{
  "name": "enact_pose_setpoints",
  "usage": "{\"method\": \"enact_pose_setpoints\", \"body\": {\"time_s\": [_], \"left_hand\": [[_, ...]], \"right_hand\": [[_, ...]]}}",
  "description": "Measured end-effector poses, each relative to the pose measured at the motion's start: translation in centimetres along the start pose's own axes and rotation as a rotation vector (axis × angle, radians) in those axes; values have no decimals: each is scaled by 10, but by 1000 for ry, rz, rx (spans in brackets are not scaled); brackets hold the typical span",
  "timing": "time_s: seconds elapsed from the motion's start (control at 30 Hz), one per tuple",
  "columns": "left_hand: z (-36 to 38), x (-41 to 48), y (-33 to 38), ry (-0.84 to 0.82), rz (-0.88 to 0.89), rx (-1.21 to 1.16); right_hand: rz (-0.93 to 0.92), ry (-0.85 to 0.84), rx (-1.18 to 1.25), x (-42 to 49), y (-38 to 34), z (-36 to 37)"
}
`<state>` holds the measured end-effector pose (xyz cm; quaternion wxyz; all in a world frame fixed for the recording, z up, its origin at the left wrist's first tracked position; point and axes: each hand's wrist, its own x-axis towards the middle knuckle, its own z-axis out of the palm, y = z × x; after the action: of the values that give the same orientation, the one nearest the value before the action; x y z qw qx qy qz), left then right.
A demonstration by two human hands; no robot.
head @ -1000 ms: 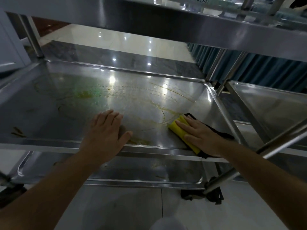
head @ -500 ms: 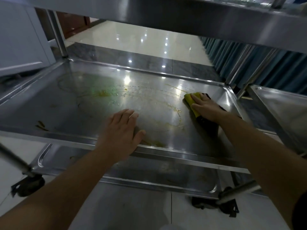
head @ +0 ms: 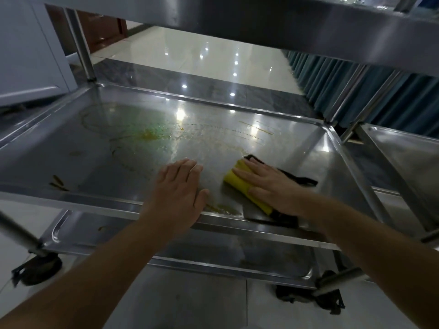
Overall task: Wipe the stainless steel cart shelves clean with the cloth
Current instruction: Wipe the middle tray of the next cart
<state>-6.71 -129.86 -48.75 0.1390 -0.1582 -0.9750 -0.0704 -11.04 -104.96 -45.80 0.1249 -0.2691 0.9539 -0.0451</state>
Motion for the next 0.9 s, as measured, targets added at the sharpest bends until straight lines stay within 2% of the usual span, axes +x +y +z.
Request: {"method": "enact_pose_setpoints", "body": {"time_s": [0.23, 0.4, 0.53, 0.73, 0.83, 0.9], "left_hand": [[0, -1, -2, -2, 0, -24], [-1, -1, -2, 6, -10, -6], [-1, -3, -4, 27, -1, -9], [-3, -6, -6, 79, 24, -98], [-2, -6, -8, 101, 20, -161], [-1, -6, -9, 114, 3, -186]], "right_hand": [[237, 125, 66, 110, 54, -31], [296, 117, 79, 117, 46, -34], [138, 89, 10, 85, 15, -18], [-199, -62, 36, 12, -45, 11], [-232, -87, 90, 4, -56, 11], [-254, -57, 20, 17, -52, 8]]}}
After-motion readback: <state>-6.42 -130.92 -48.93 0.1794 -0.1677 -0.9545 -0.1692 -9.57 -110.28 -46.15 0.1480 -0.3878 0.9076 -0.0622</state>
